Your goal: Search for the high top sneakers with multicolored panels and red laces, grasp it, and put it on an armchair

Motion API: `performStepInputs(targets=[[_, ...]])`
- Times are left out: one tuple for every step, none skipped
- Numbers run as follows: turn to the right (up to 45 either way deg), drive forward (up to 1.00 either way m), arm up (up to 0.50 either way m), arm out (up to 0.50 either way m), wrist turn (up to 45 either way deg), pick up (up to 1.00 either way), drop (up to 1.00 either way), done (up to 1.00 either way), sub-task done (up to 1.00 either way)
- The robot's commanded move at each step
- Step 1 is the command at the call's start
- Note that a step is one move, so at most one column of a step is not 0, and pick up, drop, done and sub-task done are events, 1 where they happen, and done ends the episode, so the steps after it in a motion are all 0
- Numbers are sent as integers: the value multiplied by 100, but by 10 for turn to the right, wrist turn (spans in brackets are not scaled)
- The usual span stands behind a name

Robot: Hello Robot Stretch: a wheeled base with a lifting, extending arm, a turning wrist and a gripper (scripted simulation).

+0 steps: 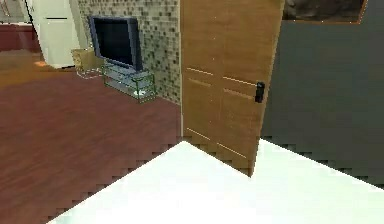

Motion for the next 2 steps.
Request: performStepInputs(targets=[[-30, 0, 0, 0, 0, 0, 0, 0, 0], [0, 45, 0, 0, 0, 0, 0, 0, 0]])
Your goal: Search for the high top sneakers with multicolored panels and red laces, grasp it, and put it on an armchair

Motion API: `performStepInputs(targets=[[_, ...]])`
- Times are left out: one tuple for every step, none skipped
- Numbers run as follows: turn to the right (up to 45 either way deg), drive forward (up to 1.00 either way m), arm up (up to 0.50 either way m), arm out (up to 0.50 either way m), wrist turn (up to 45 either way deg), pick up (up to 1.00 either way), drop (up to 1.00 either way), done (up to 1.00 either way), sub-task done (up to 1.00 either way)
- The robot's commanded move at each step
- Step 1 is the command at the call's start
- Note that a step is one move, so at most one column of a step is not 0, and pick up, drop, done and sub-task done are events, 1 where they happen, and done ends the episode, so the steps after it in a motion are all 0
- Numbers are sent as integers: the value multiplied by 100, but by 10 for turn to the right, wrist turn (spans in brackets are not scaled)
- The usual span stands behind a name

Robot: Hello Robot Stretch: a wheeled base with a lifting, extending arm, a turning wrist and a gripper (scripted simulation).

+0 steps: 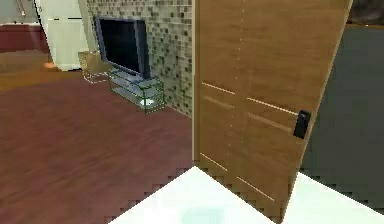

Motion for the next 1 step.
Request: performStepInputs(targets=[[-420, 0, 0, 0, 0, 0, 0, 0, 0]])
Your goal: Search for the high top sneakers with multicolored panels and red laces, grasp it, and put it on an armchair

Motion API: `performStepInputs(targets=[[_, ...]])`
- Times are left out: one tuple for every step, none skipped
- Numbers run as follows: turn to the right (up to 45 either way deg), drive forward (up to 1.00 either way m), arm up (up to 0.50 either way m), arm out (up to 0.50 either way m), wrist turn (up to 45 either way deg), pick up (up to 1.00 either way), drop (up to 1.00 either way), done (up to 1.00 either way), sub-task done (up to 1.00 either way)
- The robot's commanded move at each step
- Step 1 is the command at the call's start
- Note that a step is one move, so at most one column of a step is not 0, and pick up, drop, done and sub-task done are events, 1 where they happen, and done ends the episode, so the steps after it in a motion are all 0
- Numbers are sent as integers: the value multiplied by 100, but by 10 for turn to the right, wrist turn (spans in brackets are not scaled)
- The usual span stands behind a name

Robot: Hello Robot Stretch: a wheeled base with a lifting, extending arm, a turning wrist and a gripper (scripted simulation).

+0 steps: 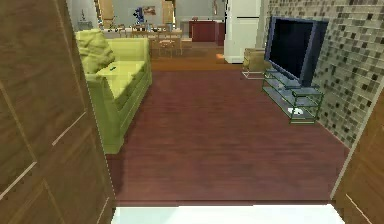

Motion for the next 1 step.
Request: performStepInputs(targets=[[0, 100, 0, 0, 0, 0, 0, 0, 0]])
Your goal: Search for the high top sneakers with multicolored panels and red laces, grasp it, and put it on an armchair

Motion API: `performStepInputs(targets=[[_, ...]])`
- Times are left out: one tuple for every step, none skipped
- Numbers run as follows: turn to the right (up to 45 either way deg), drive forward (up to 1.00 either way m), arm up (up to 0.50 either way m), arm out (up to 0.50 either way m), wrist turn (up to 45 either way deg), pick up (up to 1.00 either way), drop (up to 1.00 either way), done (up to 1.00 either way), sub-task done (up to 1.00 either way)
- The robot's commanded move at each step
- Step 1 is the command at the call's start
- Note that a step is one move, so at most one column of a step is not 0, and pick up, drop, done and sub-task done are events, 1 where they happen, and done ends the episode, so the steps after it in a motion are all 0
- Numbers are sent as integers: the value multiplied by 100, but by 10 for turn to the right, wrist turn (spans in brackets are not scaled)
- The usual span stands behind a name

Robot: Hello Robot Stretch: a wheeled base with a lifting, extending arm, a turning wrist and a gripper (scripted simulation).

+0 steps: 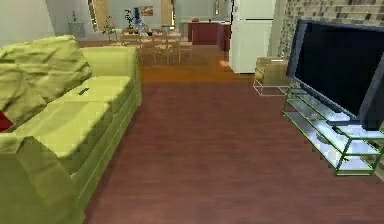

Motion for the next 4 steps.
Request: performStepInputs(targets=[[0, 50, 0, 0, 0, 0, 0, 0, 0], [-30, 0, 0, 0, 0, 0, 0, 0, 0], [0, 100, 0, 0, 0, 0, 0, 0, 0], [0, 100, 0, 0, 0, 0, 0, 0, 0]])
